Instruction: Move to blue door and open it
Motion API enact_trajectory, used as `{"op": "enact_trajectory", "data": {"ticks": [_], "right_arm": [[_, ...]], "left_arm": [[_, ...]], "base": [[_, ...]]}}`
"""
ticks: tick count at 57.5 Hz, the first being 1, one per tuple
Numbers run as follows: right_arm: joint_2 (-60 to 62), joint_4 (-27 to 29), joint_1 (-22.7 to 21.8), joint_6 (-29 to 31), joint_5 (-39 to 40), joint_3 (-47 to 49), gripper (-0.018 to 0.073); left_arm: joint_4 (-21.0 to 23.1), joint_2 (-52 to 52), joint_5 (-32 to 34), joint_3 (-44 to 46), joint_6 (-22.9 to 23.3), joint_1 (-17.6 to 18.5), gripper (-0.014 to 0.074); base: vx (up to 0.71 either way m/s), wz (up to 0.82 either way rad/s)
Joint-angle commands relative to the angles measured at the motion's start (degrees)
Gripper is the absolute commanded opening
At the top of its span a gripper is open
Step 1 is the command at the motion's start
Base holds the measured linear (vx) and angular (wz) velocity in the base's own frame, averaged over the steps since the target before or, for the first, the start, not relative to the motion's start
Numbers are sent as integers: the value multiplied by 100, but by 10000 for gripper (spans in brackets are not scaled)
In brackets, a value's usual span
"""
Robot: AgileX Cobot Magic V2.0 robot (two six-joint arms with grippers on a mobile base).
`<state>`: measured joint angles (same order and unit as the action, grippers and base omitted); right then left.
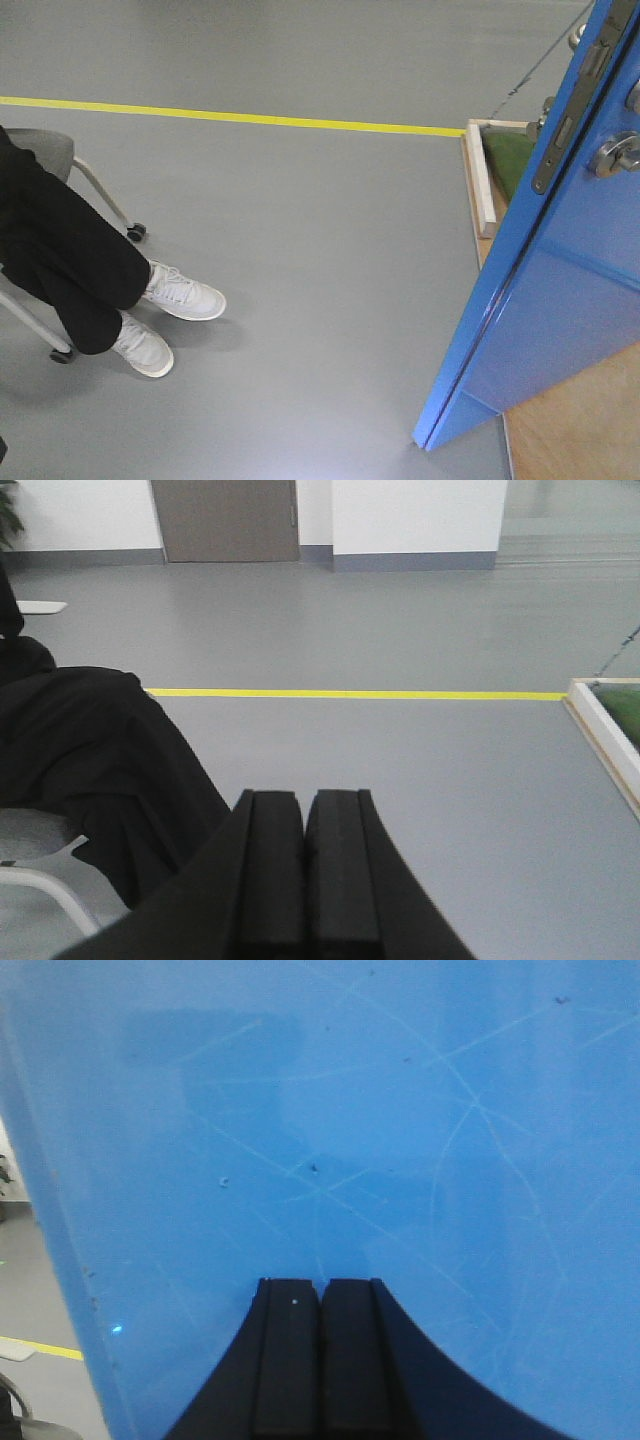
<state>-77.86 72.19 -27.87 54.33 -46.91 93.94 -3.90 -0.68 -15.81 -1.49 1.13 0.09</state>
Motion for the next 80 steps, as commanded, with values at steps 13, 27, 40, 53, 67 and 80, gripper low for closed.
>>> {"op": "enact_trajectory", "data": {"ticks": [13,27,40,53,67,80], "right_arm": [[106,446,26,20,167,178,12],[106,446,26,20,167,178,12],[106,446,26,20,148,178,12],[106,446,26,20,148,178,12],[106,446,26,20,148,178,12],[106,446,26,20,148,178,12]], "left_arm": [[12,-74,486,149,39,37,73],[12,-74,486,149,39,37,73],[12,-74,486,149,39,37,73],[12,-74,486,149,39,37,73],[12,-74,486,149,39,37,73],[12,-74,486,149,39,37,73]], "base": [[17,21],[18,16],[19,6],[22,-4],[25,-4],[27,-5]]}}
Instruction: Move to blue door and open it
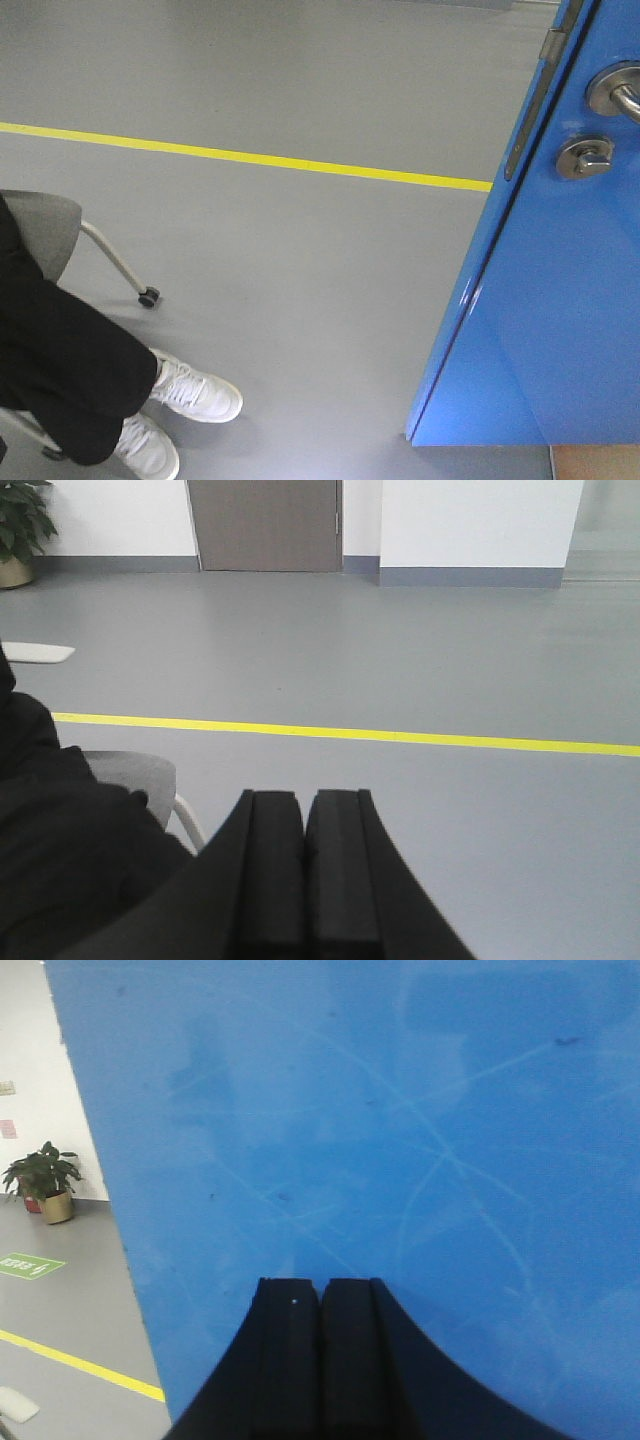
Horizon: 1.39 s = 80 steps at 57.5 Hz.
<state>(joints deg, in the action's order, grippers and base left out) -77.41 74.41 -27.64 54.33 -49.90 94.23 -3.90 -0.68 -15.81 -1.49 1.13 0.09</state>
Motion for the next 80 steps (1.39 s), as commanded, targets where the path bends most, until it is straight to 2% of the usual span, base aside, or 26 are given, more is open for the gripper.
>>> {"op": "enact_trajectory", "data": {"ticks": [1,45,80], "right_arm": [[61,224,3,20,447,149,12],[61,224,3,20,447,149,12],[62,223,3,20,447,149,12]], "left_arm": [[12,-74,486,149,39,37,73],[12,-74,486,149,39,37,73],[12,-74,486,149,39,37,73]], "base": [[27,-5],[24,-3],[-2,-1]]}}
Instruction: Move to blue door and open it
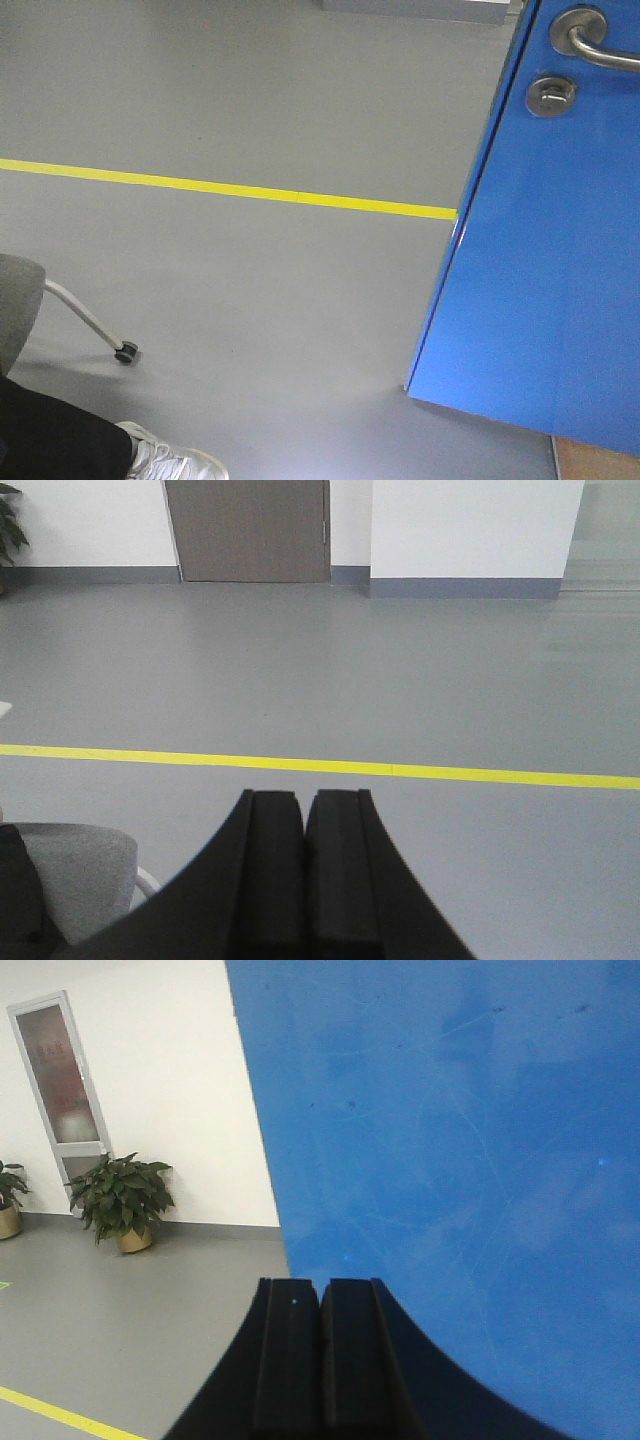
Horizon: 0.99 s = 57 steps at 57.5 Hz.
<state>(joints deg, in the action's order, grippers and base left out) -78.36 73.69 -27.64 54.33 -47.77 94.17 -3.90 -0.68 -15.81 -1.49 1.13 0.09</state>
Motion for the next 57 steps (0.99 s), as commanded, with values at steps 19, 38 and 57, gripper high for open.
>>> {"op": "enact_trajectory", "data": {"ticks": [19,38,57], "right_arm": [[157,296,3,20,233,155,12],[157,296,3,20,233,155,12],[157,296,3,20,233,155,12]], "left_arm": [[12,-74,486,149,39,37,73],[12,-74,486,149,39,37,73],[12,-74,486,149,39,37,73]], "base": [[-10,5],[-3,7],[0,-1]]}}
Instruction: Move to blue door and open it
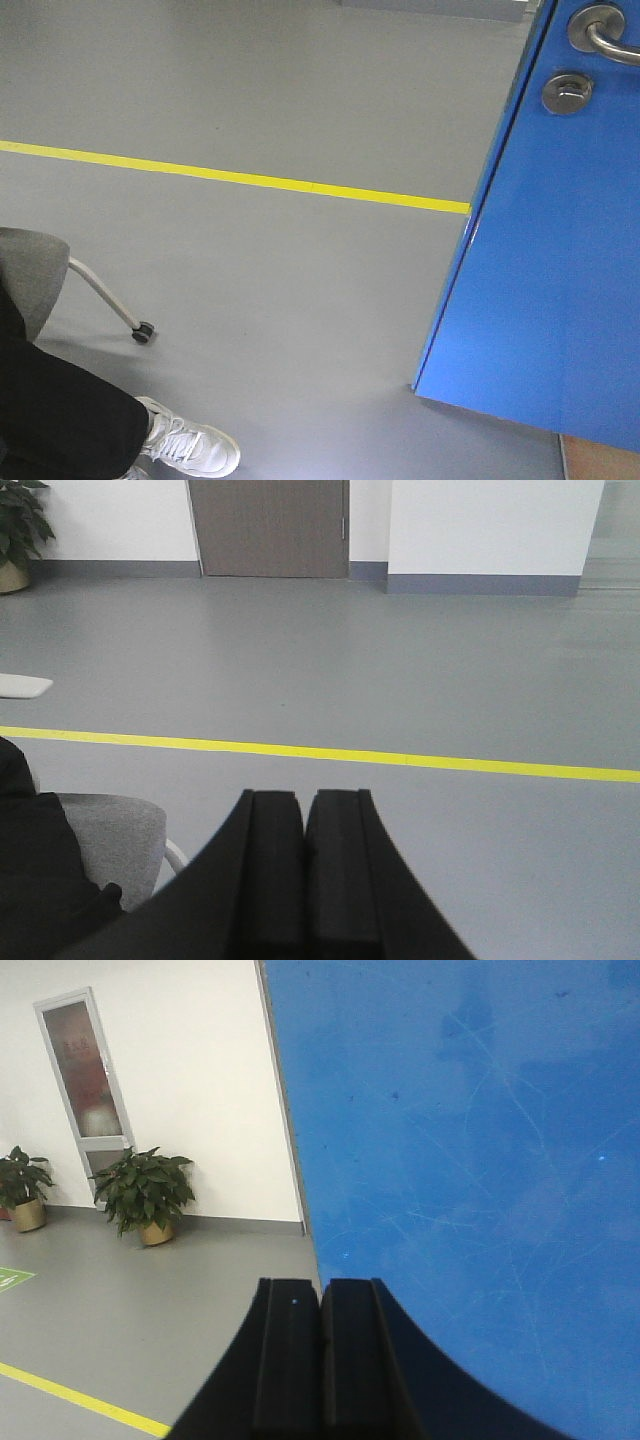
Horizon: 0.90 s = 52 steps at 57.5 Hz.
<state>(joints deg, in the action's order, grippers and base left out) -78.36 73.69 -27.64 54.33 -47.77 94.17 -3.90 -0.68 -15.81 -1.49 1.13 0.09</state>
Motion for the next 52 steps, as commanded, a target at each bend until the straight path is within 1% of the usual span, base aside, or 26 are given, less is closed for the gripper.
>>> {"op": "enact_trajectory", "data": {"ticks": [1,15,19,21,23,26,29,32,35,41,43,47,52], "right_arm": [[157,296,3,20,233,155,12],[157,241,9,20,276,155,12],[157,-202,22,-23,250,155,12],[171,-476,22,-204,174,161,12],[200,-762,22,-582,51,161,12],[237,-1280,96,-1166,-20,161,12],[306,-1854,272,-1769,120,161,12],[379,-2590,480,-2282,306,161,12],[470,-3369,819,-2767,606,161,12],[634,-4894,1654,-3282,1078,156,12],[675,-5280,1974,-3415,1176,156,12],[785,-6305,2626,-3689,1347,93,12],[972,-7266,3395,-4232,1561,-189,12]], "left_arm": [[12,-74,486,149,39,37,73],[12,-74,486,149,39,37,73],[12,-74,486,149,39,37,73],[12,-74,486,149,39,37,73],[12,-74,486,149,39,37,73],[12,-74,486,149,39,37,73],[12,-74,486,149,39,37,73],[12,-74,486,149,39,37,73],[12,-74,486,149,39,37,73],[12,-74,486,149,39,37,73],[12,-74,486,149,39,37,73],[12,-74,486,149,39,37,73],[12,-74,486,149,39,37,73]], "base": [[0,0],[0,0],[0,0],[0,0],[0,0],[0,0],[0,0],[0,0],[0,0],[0,0],[0,0],[0,0],[0,0]]}}
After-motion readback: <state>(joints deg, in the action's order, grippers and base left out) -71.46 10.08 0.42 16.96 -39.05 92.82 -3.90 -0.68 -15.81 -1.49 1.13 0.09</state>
